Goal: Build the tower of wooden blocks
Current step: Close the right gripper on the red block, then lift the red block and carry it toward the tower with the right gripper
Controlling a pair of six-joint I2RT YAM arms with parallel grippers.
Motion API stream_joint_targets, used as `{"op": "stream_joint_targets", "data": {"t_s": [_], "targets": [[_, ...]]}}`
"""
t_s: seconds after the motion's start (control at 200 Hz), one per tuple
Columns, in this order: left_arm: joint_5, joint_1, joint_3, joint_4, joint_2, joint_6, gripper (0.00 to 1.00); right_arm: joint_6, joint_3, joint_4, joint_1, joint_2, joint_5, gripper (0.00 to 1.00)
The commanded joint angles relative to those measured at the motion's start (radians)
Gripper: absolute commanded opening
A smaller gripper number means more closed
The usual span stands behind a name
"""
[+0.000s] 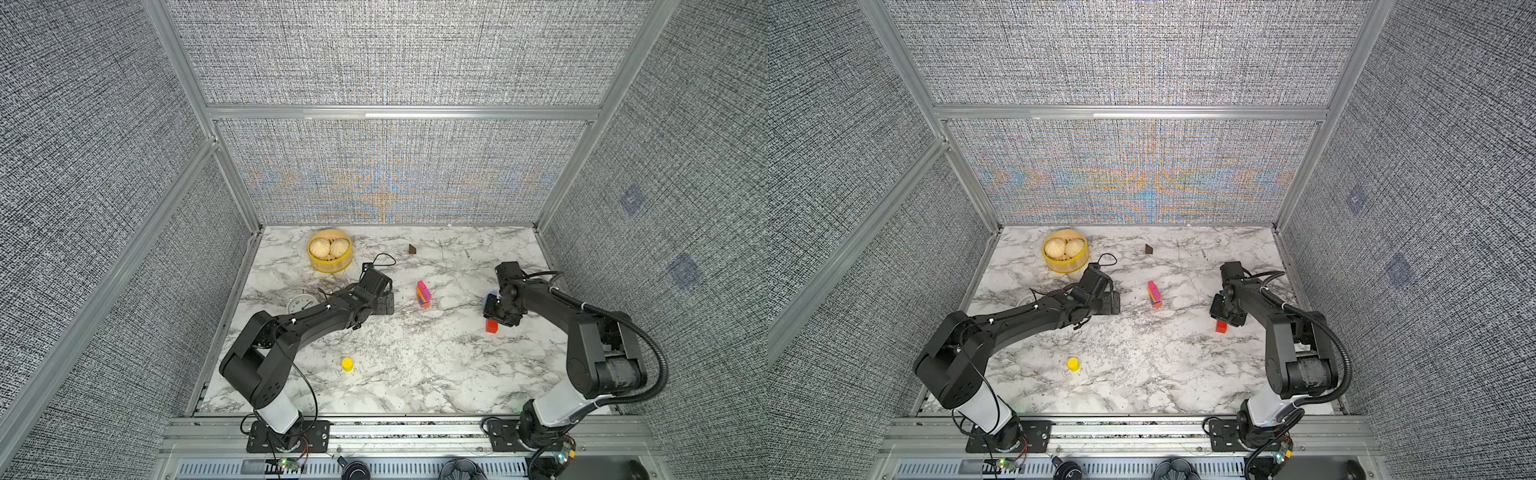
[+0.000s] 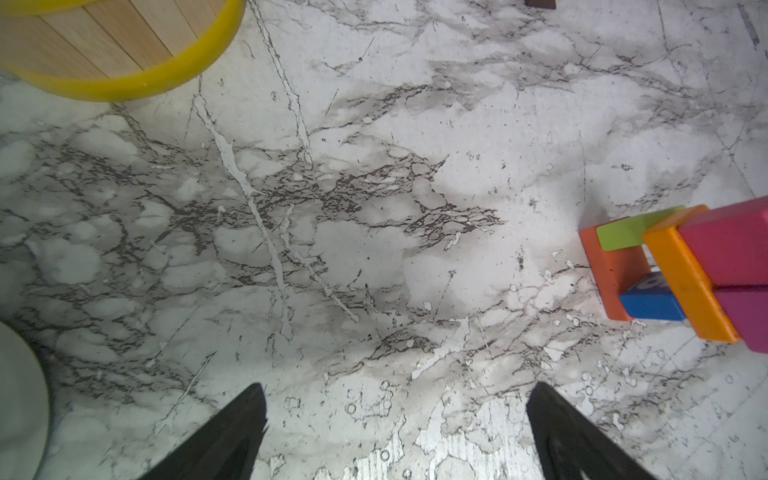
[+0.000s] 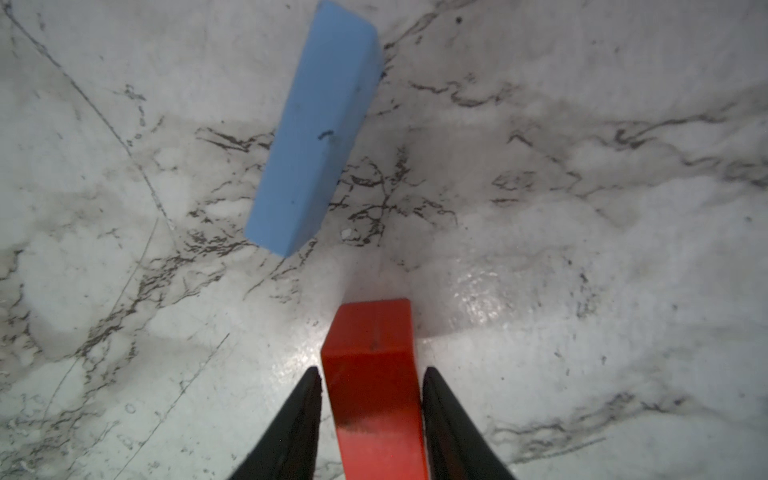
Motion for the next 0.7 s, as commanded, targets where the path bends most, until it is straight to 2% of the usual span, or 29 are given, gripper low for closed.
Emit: {"op": "stream_joint_targets", "data": {"t_s": [0.0, 0.18, 0.345, 0.58, 0.695], "targets": [[0.009, 0.004, -0.002, 0.007, -0.008, 0.012, 0.99, -0.044, 0.012, -0.049, 0.01, 0.002, 0.023, 0.43], [0.015, 0.007, -0.005, 0.01, -0.012, 0.014, 0.99, -0.14, 0.059, -0.104, 0.016, 0.029, -0.02, 0.43], [0.02, 0.008, -0.002, 0.006, -0.01, 0.01, 0.99, -0.163, 0.057, -0.11, 0.024, 0.049, -0.028, 0.42], [0.013, 0.008, -0.004, -0.004, -0.022, 0.015, 0.99, -0.177, 0.078, -0.133, 0.051, 0.051, -0.002, 0.36], [0.014, 0.009, -0.002, -0.007, -0.023, 0.015, 0.99, -0.182, 0.086, -0.146, 0.064, 0.05, 0.014, 0.29]]}}
